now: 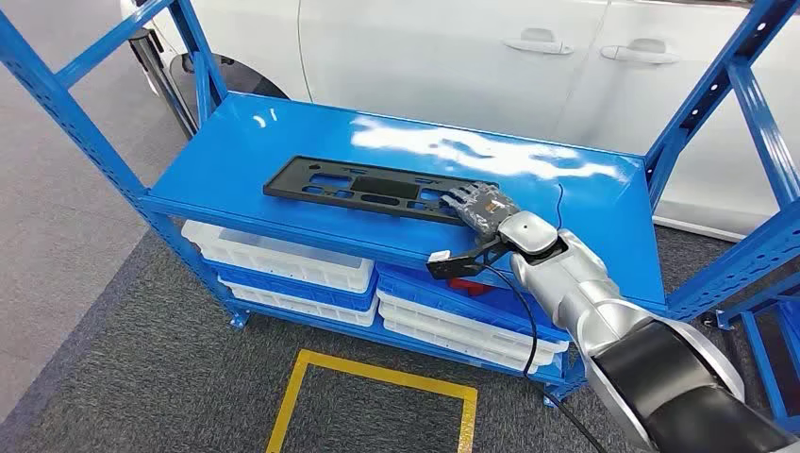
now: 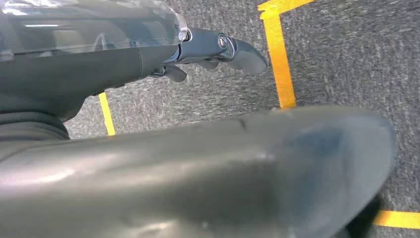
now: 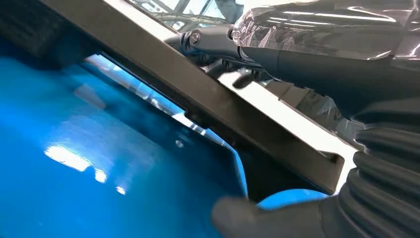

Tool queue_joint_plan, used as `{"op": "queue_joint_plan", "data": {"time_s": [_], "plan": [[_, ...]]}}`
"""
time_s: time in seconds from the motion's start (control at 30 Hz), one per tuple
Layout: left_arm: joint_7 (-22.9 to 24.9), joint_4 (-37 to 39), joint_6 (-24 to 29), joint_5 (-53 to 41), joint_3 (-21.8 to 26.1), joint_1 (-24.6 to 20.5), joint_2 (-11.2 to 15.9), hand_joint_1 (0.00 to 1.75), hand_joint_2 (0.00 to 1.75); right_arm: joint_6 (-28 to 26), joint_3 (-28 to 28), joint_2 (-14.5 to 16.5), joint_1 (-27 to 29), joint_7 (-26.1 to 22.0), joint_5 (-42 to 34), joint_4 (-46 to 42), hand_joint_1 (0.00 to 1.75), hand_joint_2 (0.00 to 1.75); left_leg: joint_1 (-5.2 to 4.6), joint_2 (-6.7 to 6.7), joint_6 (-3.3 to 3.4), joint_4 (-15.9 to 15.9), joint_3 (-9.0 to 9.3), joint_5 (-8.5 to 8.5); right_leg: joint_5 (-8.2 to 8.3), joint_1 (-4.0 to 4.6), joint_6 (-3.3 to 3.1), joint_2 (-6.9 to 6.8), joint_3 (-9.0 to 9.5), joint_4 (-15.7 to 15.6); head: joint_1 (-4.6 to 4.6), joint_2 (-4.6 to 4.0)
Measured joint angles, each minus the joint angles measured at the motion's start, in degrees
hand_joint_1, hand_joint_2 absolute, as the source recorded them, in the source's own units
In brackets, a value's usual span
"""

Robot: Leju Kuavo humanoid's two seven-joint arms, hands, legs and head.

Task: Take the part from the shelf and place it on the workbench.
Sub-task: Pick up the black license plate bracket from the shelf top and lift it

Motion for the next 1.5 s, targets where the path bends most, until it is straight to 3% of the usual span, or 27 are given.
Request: {"op": "queue_joint_plan", "data": {"time_s": [0.07, 0.13, 0.2, 0.27, 0.3, 0.37, 0.43, 0.47, 0.5, 0.57, 0.63, 0.77, 0.83, 0.9, 0.93, 0.97, 1.0, 1.1, 1.13, 1.23, 1.27, 1.33, 1.4, 1.43, 1.47, 1.5], "plan": [[-0.11, 0.0, 0.0, 0.0, 0.0, -0.04, -0.02, 0.0, 0.0, -0.19, 0.0, -0.01, -0.1, 0.01, -0.1, -0.04, 1.75, 1.75, 0.05, -0.14, 0.19, -3.73, 1.78, 1.02, -0.21, 0.12, 0.29, 0.08, -0.11, 0.32, -0.01, 0.0], [-0.32, 0.0, 0.0, 0.0, 0.0, 0.0, -0.04, 0.0, 0.0, -0.57, 0.0, -0.05, -0.27, 0.12, -0.29, -0.1, 1.75, 1.75, 0.01, -0.34, 0.82, -7.54, 3.53, 2.04, -0.36, 0.27, 0.83, 0.21, -0.29, 0.66, -0.01, 0.0], [-0.46, 0.0, 0.0, 0.01, 0.0, 0.11, -0.04, 0.0, 0.0, -0.92, 0.0, -0.09, -0.39, 0.22, -0.43, -0.11, 1.75, 1.75, -0.17, -0.37, 1.62, -7.73, 3.53, 2.16, -0.31, 0.23, 1.39, 0.26, -0.35, 0.64, 0.0, 0.0], [-0.57, 0.0, 0.0, 0.04, 0.0, 0.11, -0.04, 0.0, 0.0, -1.18, 0.0, -0.09, -0.56, 0.15, -0.5, -0.11, 1.75, 1.75, -0.13, -0.33, 2.26, -8.0, 3.67, 2.43, -1.3, 0.04, 1.93, 0.31, -0.83, 1.79, 0.0, 0.0], [-0.63, 0.0, 0.0, 0.08, 0.0, 0.04, -0.04, 0.0, 0.0, -1.28, 0.0, -0.09, -0.65, 0.07, -0.54, -0.11, 1.75, 1.75, -0.06, -0.29, 2.52, -8.14, 3.73, 2.53, -2.63, -0.03, 2.14, 0.38, -1.73, 3.9, 0.0, 0.0], [-0.73, 0.0, 0.0, 0.18, 0.0, -0.07, -0.04, 0.0, 0.0, -1.54, 0.0, -0.02, -0.72, -0.19, -0.58, -0.1, 1.75, 1.75, -0.08, -0.23, 2.78, -8.16, 3.73, 2.55, -6.26, -0.14, 2.38, 0.51, -5.04, 11.3, 0.0, 0.0], [-0.8, 0.0, 0.0, 0.32, 0.01, -0.06, -0.04, 0.0, 0.0, -1.73, 0.0, 0.1, -0.6, -0.44, -0.59, -0.08, 1.75, 1.75, -0.15, -0.23, 2.86, -8.16, 3.74, 2.54, -8.02, -0.27, 2.48, 0.55, -7.78, 17.26, 0.0, 0.0], [-0.82, 0.0, 0.0, 0.37, 0.02, -0.04, -0.04, 0.0, 0.0, -1.77, 0.0, 0.15, -0.59, -0.52, -0.59, -0.08, 1.75, 1.75, -0.17, -0.26, 2.86, -8.15, 3.78, 2.53, -7.26, -0.33, 2.43, 0.55, -7.68, 17.12, 0.0, 0.0], [-0.85, 0.0, 0.0, 0.41, 0.03, -0.02, -0.04, 0.0, 0.0, -1.82, 0.0, 0.15, -0.65, -0.6, -0.6, -0.09, 1.75, 1.75, -0.17, -0.29, 2.85, -8.15, 3.86, 2.52, -5.6, -0.36, 2.31, 0.54, -6.5, 14.73, 0.0, 0.0], [-0.93, 0.0, 0.0, 0.42, 0.04, -0.04, -0.04, 0.0, 0.0, -1.95, 0.0, 0.27, -0.98, -0.74, -0.61, -0.12, 1.75, 1.75, -0.28, -0.35, 2.67, -8.11, 3.97, 2.43, -1.89, -0.25, 1.89, 0.34, -2.38, 6.5, 0.0, 0.0], [-1.01, 0.0, 0.02, 0.47, 0.05, -0.04, -0.04, 0.0, 0.0, -2.18, 0.0, 0.56, -1.32, -1.1, -0.9, -0.14, 1.75, 1.75, -0.43, -0.34, 2.18, -8.08, 3.81, 2.43, -0.65, 0.08, 1.55, 0.17, -0.06, 1.43, 0.0, 0.0], [-1.06, 0.0, 0.22, 0.73, 0.22, 0.06, -0.04, 0.0, 0.0, -2.89, -0.37, 0.79, -1.3, -3.67, -4.49, -0.58, 1.75, 1.75, -0.34, -0.24, 0.93, -7.44, 3.37, 1.84, -0.49, 0.1, 0.55, 0.12, 0.31, 0.1, -0.01, 0.0], [-1.06, 0.0, 0.27, 0.82, 0.42, 0.08, -0.04, 0.0, 0.0, -2.91, -0.83, 0.67, -1.22, -4.71, -6.06, -0.96, 1.75, 1.75, -0.26, -0.14, 0.4, -2.83, 1.26, -0.98, -0.26, 0.0, -0.03, -0.14, 0.55, -0.37, -0.01, 0.0], [-1.03, 0.0, 0.28, 0.94, 0.63, 0.19, -0.04, 0.0, 0.0, -2.51, -1.37, 0.34, -0.98, -6.43, -8.44, -1.16, 1.75, 1.75, -0.18, -0.09, 0.06, 4.52, -2.27, -4.22, -0.28, 0.17, -0.29, -0.32, 0.55, -0.39, -0.01, 0.0], [-1.01, 0.0, 0.31, 1.08, 0.76, 0.27, -0.04, 0.0, 0.0, -1.81, -2.01, 0.07, -0.77, -8.23, -11.03, -1.4, 1.75, 1.75, -0.15, -0.07, -0.05, 6.96, -3.52, -4.78, -0.31, 0.23, -0.33, -0.38, 0.55, -0.35, -0.01, 0.0], [-1.0, 0.0, 0.4, 1.26, 0.88, 0.34, -0.04, 0.0, 0.0, -0.57, -3.08, -0.3, -0.6, -10.87, -14.7, -1.86, 1.75, 1.75, -0.14, -0.07, -0.11, 7.39, -3.84, -4.26, -0.37, 0.26, -0.32, -0.43, 0.56, -0.27, -0.01, 0.0], [-1.08, 0.0, 0.56, 1.52, 1.02, 0.37, -0.03, 0.0, 0.44, 1.4, -4.52, -0.81, -0.47, -14.05, -19.17, -2.68, 1.75, 1.75, -0.13, -0.06, -0.12, 5.61, -3.12, -2.75, -0.46, 0.26, -0.27, -0.47, 0.57, -0.15, 0.0, 0.0], [-2.09, 0.0, 1.15, 2.38, 1.47, 0.37, -0.01, 0.0, 1.75, 11.33, -9.49, -3.04, -0.37, -22.23, -35.33, -7.7, 1.75, 1.75, -0.19, -0.34, 0.37, -4.78, 1.4, 2.16, -0.98, 0.38, 0.32, -0.59, 0.41, 0.68, 0.0, 0.0], [-2.53, 0.0, 1.28, 2.57, 1.64, 0.43, -0.02, 0.0, 1.31, 15.15, -10.83, -3.76, -0.38, -23.22, -40.89, -10.02, 1.75, 1.75, -0.26, -0.52, 0.74, -6.64, 2.12, 2.69, -1.12, 0.46, 0.59, -0.64, 0.28, 0.92, -0.01, 0.0], [-4.24, 0.0, 1.53, 3.47, 2.28, 0.81, 0.03, 0.0, 1.31, 25.28, -12.7, -5.32, 0.07, -21.21, -57.83, -18.78, 1.75, 1.75, -0.54, -0.85, 2.06, -7.61, 2.35, 2.98, -1.28, 0.33, 1.51, -0.76, 0.0, 1.02, -0.01, 0.0], [-4.96, 0.0, 1.6, 3.92, 2.5, 0.88, 0.05, 0.0, 1.75, 27.9, -12.79, -5.59, 0.54, -19.79, -63.49, -22.21, 1.75, 1.75, -0.53, -0.86, 2.41, -7.78, 2.44, 3.12, -1.71, 0.18, 1.81, -0.62, -0.21, 1.43, 0.0, 0.0], [-6.15, 0.0, 1.77, 4.71, 2.89, 0.84, 0.07, 0.0, 1.75, 31.47, -12.73, -5.61, 2.09, -17.31, -74.12, -29.29, 1.75, 1.75, -0.35, -0.74, 2.95, -8.09, 2.61, 3.32, -4.1, 0.02, 2.21, -0.02, -1.85, 5.16, 0.0, 0.0], [-6.81, 0.0, 2.05, 5.34, 3.4, 0.85, 0.07, 0.0, 1.75, 32.87, -12.47, -5.1, 5.4, -15.88, -83.46, -37.18, 1.75, 1.75, -0.35, -0.53, 3.23, -8.1, 2.7, 3.2, -7.38, -0.03, 2.45, 0.51, -5.17, 12.54, 0.0, 0.0], [-6.96, 0.0, 2.18, 5.51, 3.67, 1.0, 0.07, 0.0, 1.75, 32.92, -12.21, -4.65, 7.6, -15.56, -86.82, -40.97, 1.75, 1.75, -0.37, -0.44, 3.31, -8.1, 2.79, 3.1, -8.22, -0.06, 2.52, 0.59, -6.66, 15.55, 0.0, 0.0], [-7.03, 0.0, 2.28, 5.61, 3.88, 1.21, 0.07, 0.0, 1.75, 32.67, -11.89, -4.13, 9.69, -15.35, -89.09, -44.34, 1.75, 1.75, -0.39, -0.35, 3.33, -8.09, 2.89, 2.99, -8.11, -0.07, 2.5, 0.62, -7.44, 16.86, 0.0, 0.0], [-7.06, 0.0, 2.34, 5.63, 4.03, 1.43, 0.07, 0.0, 1.75, 32.3, -11.53, -3.53, 11.33, -15.22, -90.29, -47.02, 1.75, 1.75, -0.43, -0.25, 3.28, -8.07, 2.99, 2.89, -6.88, -0.06, 2.38, 0.62, -7.15, 15.74, 0.0, 0.0]]}}
